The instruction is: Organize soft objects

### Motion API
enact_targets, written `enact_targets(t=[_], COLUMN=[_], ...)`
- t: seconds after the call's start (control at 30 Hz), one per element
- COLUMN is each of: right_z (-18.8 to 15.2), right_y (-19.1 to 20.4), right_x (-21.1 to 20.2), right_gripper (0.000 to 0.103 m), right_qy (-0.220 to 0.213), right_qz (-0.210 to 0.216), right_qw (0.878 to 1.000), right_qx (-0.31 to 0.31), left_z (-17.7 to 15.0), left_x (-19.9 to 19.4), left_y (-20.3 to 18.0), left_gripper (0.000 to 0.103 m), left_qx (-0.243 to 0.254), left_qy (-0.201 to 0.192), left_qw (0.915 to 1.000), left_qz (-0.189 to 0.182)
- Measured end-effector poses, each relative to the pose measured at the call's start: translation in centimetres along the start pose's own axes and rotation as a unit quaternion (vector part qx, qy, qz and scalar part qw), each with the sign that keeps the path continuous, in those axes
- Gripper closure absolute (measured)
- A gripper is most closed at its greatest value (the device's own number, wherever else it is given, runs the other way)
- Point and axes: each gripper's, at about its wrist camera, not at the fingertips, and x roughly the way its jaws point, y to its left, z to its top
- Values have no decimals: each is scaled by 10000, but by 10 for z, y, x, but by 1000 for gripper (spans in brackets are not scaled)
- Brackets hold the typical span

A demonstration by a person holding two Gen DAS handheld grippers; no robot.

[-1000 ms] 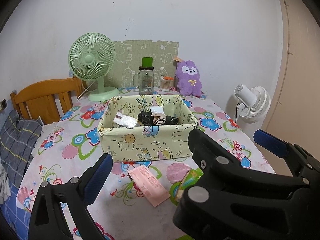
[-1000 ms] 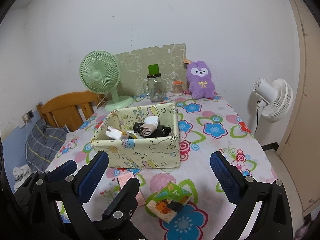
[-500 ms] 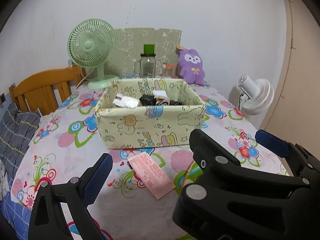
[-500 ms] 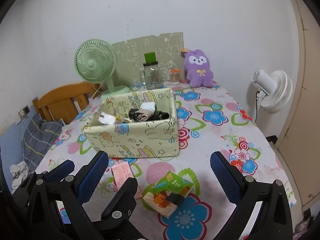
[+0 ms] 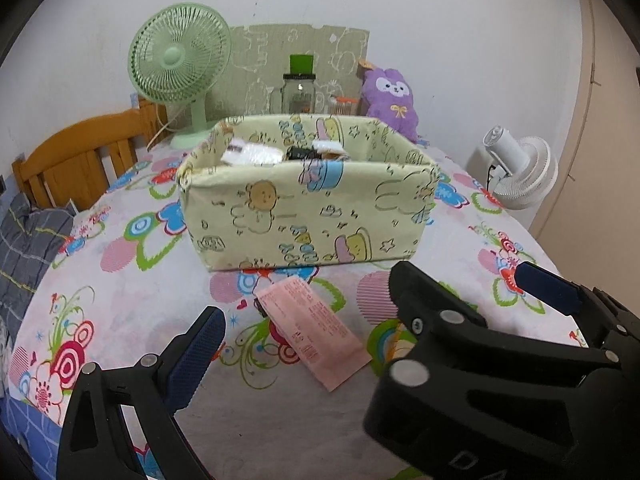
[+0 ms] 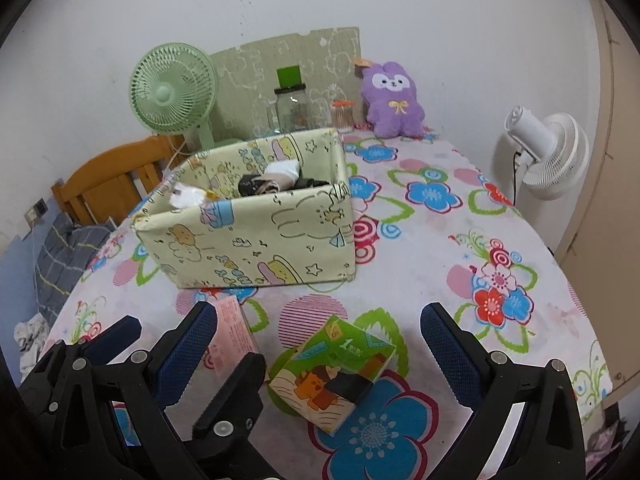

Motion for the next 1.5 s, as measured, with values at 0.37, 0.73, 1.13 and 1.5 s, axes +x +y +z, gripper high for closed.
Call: enact_targets(t=[0.37, 0.73, 1.13, 1.5], right_z=[-13, -16, -22, -25], right_y=[-8, -14, -6, 0], right_x=[27, 38, 37, 50], right_gripper=[0, 0, 0, 12], right_qy=[442, 647, 751, 940], right_qz=[-147, -98, -29, -6], right_qw=[9989, 9973, 9965, 9950], right_qx=[100, 331, 366, 332], left_z=[-13, -12, -19, -19], left_x=[24, 26, 25, 35], left_y=[4, 3, 17, 7], left_gripper=[3, 3, 3, 3], left_qx=[3, 63, 5, 129], left_qy=[351, 348, 418, 527], left_qw=[9994, 9993, 9988, 9983], left_qz=[54, 103, 265, 217])
